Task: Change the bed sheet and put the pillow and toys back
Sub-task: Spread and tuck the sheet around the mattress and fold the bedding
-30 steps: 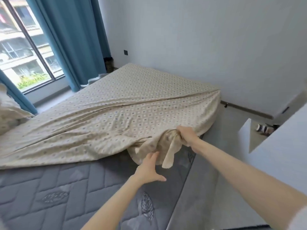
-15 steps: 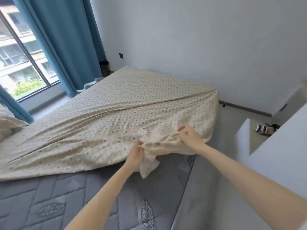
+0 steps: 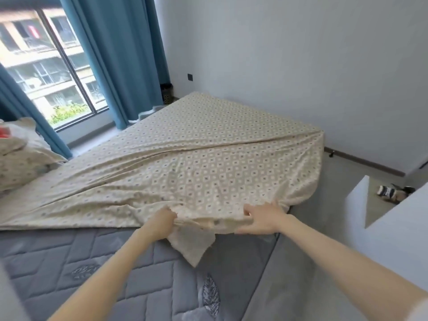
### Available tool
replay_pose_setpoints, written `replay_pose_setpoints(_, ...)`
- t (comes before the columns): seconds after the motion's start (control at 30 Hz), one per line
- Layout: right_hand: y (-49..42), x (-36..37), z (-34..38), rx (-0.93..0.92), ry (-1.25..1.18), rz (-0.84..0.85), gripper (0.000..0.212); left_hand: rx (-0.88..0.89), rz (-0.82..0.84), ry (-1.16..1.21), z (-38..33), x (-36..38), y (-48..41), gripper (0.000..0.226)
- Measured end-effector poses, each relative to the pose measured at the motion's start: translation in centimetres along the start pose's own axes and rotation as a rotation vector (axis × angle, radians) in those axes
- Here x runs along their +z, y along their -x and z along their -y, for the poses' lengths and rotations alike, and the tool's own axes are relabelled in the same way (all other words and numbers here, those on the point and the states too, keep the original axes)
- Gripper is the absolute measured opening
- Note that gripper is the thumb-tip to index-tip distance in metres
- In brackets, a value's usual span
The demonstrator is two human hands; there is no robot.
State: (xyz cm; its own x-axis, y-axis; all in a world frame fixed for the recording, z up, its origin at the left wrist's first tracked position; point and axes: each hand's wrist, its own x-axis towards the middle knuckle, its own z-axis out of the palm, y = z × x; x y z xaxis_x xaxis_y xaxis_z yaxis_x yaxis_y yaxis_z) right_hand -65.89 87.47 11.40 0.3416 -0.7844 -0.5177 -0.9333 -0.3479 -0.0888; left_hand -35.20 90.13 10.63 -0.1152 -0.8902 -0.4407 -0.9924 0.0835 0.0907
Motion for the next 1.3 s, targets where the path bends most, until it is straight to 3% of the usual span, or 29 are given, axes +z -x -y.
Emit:
replay_pose_setpoints(0.07, 0.2, 0.5, 0.2, 0.027, 0.060, 0.107, 0.090, 0.020, -0.017, 0.447, 0.9, 0.0, 0.6, 0.023)
replay_pose_setpoints(0.1, 0.4, 1.0, 0.6, 0.036, 0.060, 0.124, 0.087, 0.050, -0.071, 0.598, 1.2, 0.0, 1.0, 0.023)
replay_pose_setpoints(0.2, 1.4, 2.3, 2.5, 0.034, -0.066, 0.032, 0.053, 0.132, -0.097, 0.708, 0.6, 0.0, 2.5, 0.022)
replay_pose_setpoints(0.37, 3.3, 4.2, 7.2, -0.101, -0.282, -0.049, 0.019, 0.217, 0.036, 0.639, -1.9, -0.2, 5.0, 0.027)
replay_pose_setpoints(0.43, 4.1, 5.1, 8.4, -0.099, -0.446, -0.099, 0.031, 0.182, 0.036, 0.660, -2.3, 0.1, 6.3, 0.025)
replay_pose_setpoints(0.5, 5.0, 5.6, 8.7, -0.001, -0.509, -0.158, 0.030, 0.191, 0.067, 0.635, -1.9, 0.7, 8.0, 0.024)
replay_pose_setpoints(0.63, 7.3, 6.4, 9.3, 0.070, -0.438, -0.128, 0.021, 0.155, 0.054, 0.162, 0.0, 2.6, 10.9, 0.056)
replay_pose_setpoints(0.73, 8.8, 7.1, 10.2, 0.075, -0.374, -0.099, 0.003, 0.050, -0.070, -0.114, 0.8, 3.8, 12.8, 0.018)
replay_pose_setpoints(0.77, 9.3, 7.4, 10.3, 0.084, -0.355, -0.090, 0.006, 0.010, -0.109, -0.145, 1.2, 4.1, 13.3, 0.012)
replay_pose_setpoints(0.83, 10.4, 7.9, 10.0, 0.093, -0.320, -0.033, 0.038, -0.031, -0.163, -0.111, 2.7, 4.8, 13.5, 0.013)
replay_pose_setpoints(0.9, 11.7, 8.6, 10.1, 0.110, -0.277, -0.009, 0.068, -0.025, -0.167, 0.100, 4.3, 5.4, 13.7, 0.010)
replay_pose_setpoints(0.93, 12.2, 9.0, 10.3, 0.125, -0.246, -0.018, 0.063, -0.022, -0.137, 0.247, 4.8, 5.6, 13.7, 0.009)
replay_pose_setpoints(1.03, 12.7, 10.1, 10.7, 0.247, -0.157, -0.038, 0.011, 0.014, -0.085, 0.540, 5.3, 6.0, 14.1, 0.014)
replay_pose_setpoints(1.17, 13.4, 10.9, 10.3, 0.234, -0.188, -0.109, 0.007, -0.002, -0.012, 0.669, 4.0, 6.0, 15.2, 0.022)
replay_pose_setpoints(1.23, 13.9, 11.0, 10.0, 0.231, -0.219, -0.151, 0.006, 0.071, 0.133, 0.552, 4.0, 5.6, 16.2, 0.049)
replay_pose_setpoints(1.3, 14.0, 11.1, 9.8, 0.229, -0.183, -0.128, 0.012, 0.116, 0.258, 0.195, 3.9, 5.2, 17.3, 0.068)
